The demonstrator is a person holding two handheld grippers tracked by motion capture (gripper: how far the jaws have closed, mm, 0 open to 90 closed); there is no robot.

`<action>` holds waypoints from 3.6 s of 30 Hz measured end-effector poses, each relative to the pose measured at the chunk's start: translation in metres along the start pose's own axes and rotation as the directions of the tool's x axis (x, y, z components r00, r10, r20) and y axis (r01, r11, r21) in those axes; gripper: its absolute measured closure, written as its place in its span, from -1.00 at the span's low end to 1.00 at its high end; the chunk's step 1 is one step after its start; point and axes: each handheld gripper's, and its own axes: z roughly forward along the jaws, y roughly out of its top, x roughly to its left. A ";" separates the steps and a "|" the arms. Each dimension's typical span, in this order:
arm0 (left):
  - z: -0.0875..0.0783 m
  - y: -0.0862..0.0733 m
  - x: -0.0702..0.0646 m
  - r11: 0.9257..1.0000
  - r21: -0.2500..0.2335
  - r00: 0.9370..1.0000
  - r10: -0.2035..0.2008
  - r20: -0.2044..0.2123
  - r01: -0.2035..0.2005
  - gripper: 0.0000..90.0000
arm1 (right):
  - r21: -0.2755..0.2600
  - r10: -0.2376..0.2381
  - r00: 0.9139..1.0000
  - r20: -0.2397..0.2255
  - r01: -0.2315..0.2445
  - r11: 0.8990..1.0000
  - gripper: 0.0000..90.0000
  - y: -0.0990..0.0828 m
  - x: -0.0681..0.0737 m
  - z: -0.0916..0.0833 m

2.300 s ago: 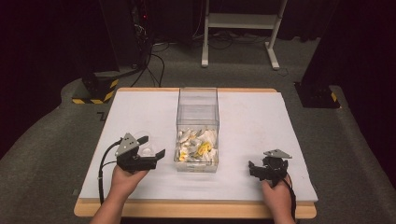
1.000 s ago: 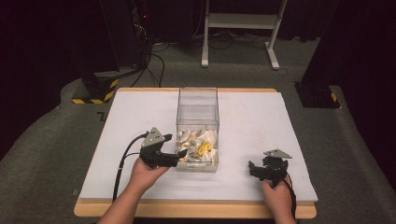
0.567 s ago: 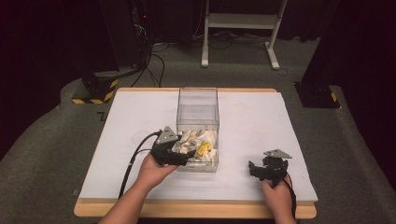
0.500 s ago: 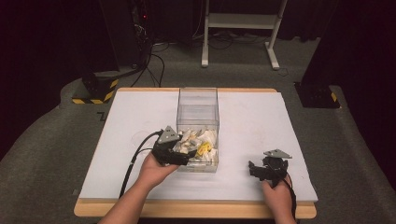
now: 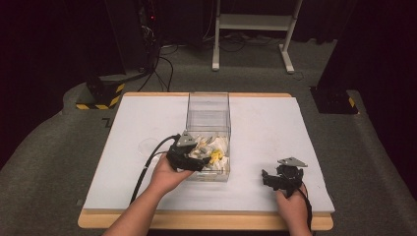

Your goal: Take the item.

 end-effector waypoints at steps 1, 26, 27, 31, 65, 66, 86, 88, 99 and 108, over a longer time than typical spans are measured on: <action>0.000 0.000 0.000 1.000 0.000 1.000 0.000 0.000 0.000 -0.38 | 0.000 0.000 1.000 0.000 0.000 1.000 -0.79 0.000 0.000 0.000; 0.009 0.012 -0.007 0.994 0.080 0.997 0.080 0.006 -0.080 0.37 | 0.000 0.000 1.000 -0.001 0.000 1.000 -0.79 0.000 0.000 0.000; 0.010 0.011 -0.008 0.992 0.086 0.996 0.087 0.008 -0.087 0.37 | 0.000 0.000 1.000 -0.001 0.000 1.000 -0.79 0.000 0.000 0.000; 0.010 0.011 -0.009 0.992 0.085 0.996 0.090 0.000 -0.090 0.42 | 0.000 0.000 1.000 -0.001 0.000 1.000 -0.79 0.000 0.000 0.000; -0.007 -0.003 0.006 0.998 -0.053 0.997 -0.041 0.062 0.045 0.93 | 0.000 0.000 1.000 0.000 0.000 1.000 -0.79 0.000 0.000 0.000; -0.010 -0.004 0.008 0.996 -0.069 0.997 -0.049 0.066 0.053 0.93 | -0.001 -0.001 1.000 0.000 0.001 1.000 -0.79 0.000 0.000 0.000; -0.031 -0.015 0.017 0.975 -0.193 0.992 -0.094 0.089 0.110 0.93 | -0.001 -0.001 1.000 0.000 0.001 1.000 -0.79 0.000 0.000 0.000; -0.031 -0.016 0.018 0.974 -0.196 0.992 -0.094 0.089 0.110 0.93 | -0.001 -0.001 1.000 0.000 0.001 1.000 -0.79 0.000 0.000 0.000; -0.039 -0.016 0.020 0.962 -0.252 0.993 -0.086 0.077 0.103 0.94 | -0.002 -0.001 1.000 0.001 0.001 1.000 -0.79 0.000 0.000 0.000; -0.048 -0.016 0.022 0.953 -0.285 0.994 -0.090 0.066 0.105 0.94 | -0.001 -0.001 1.000 0.000 0.001 1.000 -0.79 0.000 0.000 0.000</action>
